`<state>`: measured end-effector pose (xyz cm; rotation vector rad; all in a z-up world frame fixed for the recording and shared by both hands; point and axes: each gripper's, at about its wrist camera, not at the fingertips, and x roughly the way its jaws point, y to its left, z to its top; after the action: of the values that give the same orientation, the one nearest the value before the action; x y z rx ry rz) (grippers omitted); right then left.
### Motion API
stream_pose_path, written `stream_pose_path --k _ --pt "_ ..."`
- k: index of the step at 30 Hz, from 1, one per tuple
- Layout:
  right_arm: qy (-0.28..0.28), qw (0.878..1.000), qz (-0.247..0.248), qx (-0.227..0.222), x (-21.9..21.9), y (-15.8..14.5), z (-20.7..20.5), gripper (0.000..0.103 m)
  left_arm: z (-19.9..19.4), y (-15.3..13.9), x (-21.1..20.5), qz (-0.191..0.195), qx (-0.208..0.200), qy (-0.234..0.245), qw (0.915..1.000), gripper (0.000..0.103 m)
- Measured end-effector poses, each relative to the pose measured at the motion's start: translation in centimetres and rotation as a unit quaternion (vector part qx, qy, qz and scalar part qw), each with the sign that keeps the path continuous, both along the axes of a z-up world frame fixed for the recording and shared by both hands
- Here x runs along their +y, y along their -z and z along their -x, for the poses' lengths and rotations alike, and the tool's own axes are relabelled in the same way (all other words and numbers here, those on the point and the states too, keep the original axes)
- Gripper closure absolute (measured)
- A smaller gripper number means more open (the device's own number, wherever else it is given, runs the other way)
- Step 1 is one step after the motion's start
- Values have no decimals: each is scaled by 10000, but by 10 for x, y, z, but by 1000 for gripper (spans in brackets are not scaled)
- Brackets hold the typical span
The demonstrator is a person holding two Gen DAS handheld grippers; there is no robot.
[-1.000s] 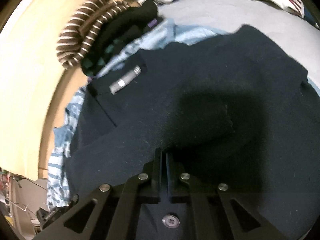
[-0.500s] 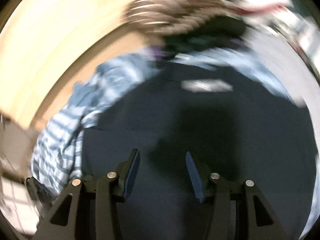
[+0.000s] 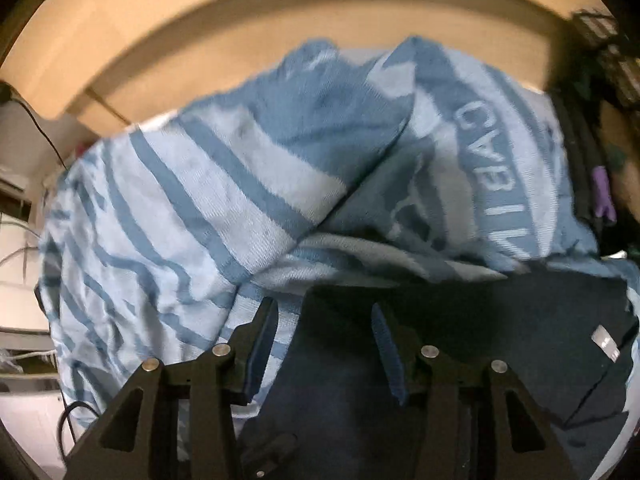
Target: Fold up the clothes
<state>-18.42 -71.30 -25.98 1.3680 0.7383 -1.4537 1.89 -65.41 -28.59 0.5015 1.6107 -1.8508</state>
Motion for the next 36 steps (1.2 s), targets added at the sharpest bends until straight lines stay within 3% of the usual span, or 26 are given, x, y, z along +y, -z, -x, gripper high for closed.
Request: stream_pose_path --k 3,5,7,11,15,17,18,19,20,23,27,28,29,32,36 --pt "-194 9997 -111 -82 0 9 -5 54 -1 1 -1 -39 40 40 10000 100" --pt "-273 9994 -212 65 1 13 -8 85 -1 1 -1 -60 70 35 10000 100" --pt "-216 9996 -108 146 2 12 -7 95 -3 -2 1 -41 88 -46 9999 100" --pt "13 9994 335 -61 -2 4 -7 97 -15 -17 6 252 -108 -399 9988 100" --pt "-208 9993 297 119 -11 13 -23 97 -16 -8 4 118 -111 -364 9992 100" --pt "-352 9983 336 307 -10 15 -28 90 -16 -7 4 99 -73 -333 9994 99" --pt "-320 9981 393 352 -5 11 -28 80 -16 -7 4 81 -52 -333 9994 99" --pt "-284 9978 464 390 -1 6 -28 53 -16 -7 5 54 -19 -344 9994 99" --pt "-231 9971 613 398 7 -2 -26 39 -17 -6 5 24 19 -358 9994 99" --pt "42 9907 1292 432 40 -37 -15 36 -18 -6 7 -85 142 -411 9990 99" --pt "963 9737 2056 199 94 -65 9 30 -27 -9 18 -382 454 -654 9961 97" --pt "1145 9693 2173 117 104 -69 14 42 -30 -11 19 -439 526 -756 9948 94" --pt "1298 9659 2239 25 113 -70 18 63 -33 -13 22 -461 571 -859 9936 88" --pt "1145 9771 1771 -271 122 -48 15 76 -38 -21 34 -405 633 -1153 9905 73" --pt "868 9878 1236 -375 100 -5 5 82 -61 -32 43 -134 521 -1722 9836 65"
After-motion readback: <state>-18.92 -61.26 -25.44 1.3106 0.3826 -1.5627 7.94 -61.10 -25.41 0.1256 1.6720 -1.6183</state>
